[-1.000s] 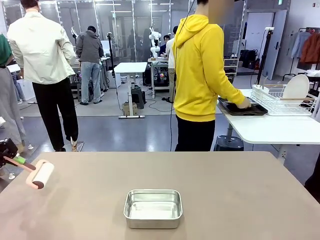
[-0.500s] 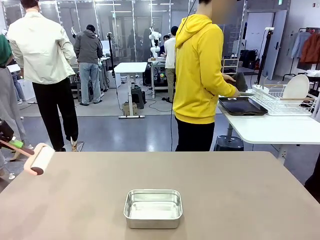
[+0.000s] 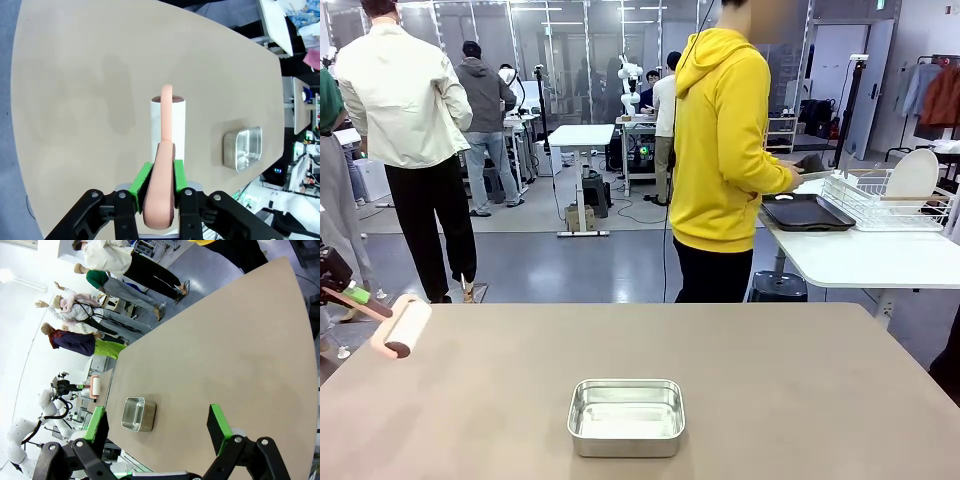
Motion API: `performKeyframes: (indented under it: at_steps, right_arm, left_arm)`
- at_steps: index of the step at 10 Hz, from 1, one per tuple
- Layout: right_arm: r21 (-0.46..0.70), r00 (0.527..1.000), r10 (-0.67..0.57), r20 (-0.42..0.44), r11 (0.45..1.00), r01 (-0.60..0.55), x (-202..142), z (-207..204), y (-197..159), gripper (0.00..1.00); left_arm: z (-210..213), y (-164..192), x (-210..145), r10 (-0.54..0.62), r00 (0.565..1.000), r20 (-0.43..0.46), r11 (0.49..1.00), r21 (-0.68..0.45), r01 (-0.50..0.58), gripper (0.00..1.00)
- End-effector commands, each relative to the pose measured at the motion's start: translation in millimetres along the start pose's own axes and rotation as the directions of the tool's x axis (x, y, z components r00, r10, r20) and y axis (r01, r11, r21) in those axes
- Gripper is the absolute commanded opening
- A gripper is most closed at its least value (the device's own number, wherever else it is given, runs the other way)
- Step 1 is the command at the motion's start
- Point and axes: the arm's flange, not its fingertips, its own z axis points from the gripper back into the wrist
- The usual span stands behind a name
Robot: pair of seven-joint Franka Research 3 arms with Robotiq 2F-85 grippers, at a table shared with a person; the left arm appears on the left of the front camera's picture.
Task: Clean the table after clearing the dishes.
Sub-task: When the right (or left) Handle tray is removed, use the right hand (or left hand) to clean the right (or left) side of the table with the Lint Roller, then place the Lint Roller back on top of the Airtight Container.
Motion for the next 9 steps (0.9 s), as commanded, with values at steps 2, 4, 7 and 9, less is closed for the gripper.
performKeyframes:
  at_steps: [2, 4, 7, 9]
  right_arm:
    - [0.007, 1.0, 0.016, -0.008, 1.0, -0.016, -1, 2, 1, 1.0]
    - [0.007, 1.0, 0.016, -0.008, 1.0, -0.016, -1, 2, 1, 1.0]
    - [0.007, 1.0, 0.016, -0.008, 1.0, -0.016, -1, 2, 1, 1.0]
    - [0.007, 1.0, 0.016, -0.008, 1.0, -0.016, -1, 2, 1, 1.0]
  left_arm:
    - [7, 0, 5, -0.012, 1.0, 0.017, 1.0, 0.001, 0.012, 0.23]
    - [7, 0, 5, -0.012, 1.0, 0.017, 1.0, 0.001, 0.012, 0.23]
    - [4, -1, 4, -0.005, 1.0, 0.008, 1.0, 0.003, 0.005, 0.23]
    - [3, -47, 46, -0.241, 0.967, -0.081, 0.971, -0.027, 0.239, 0.23]
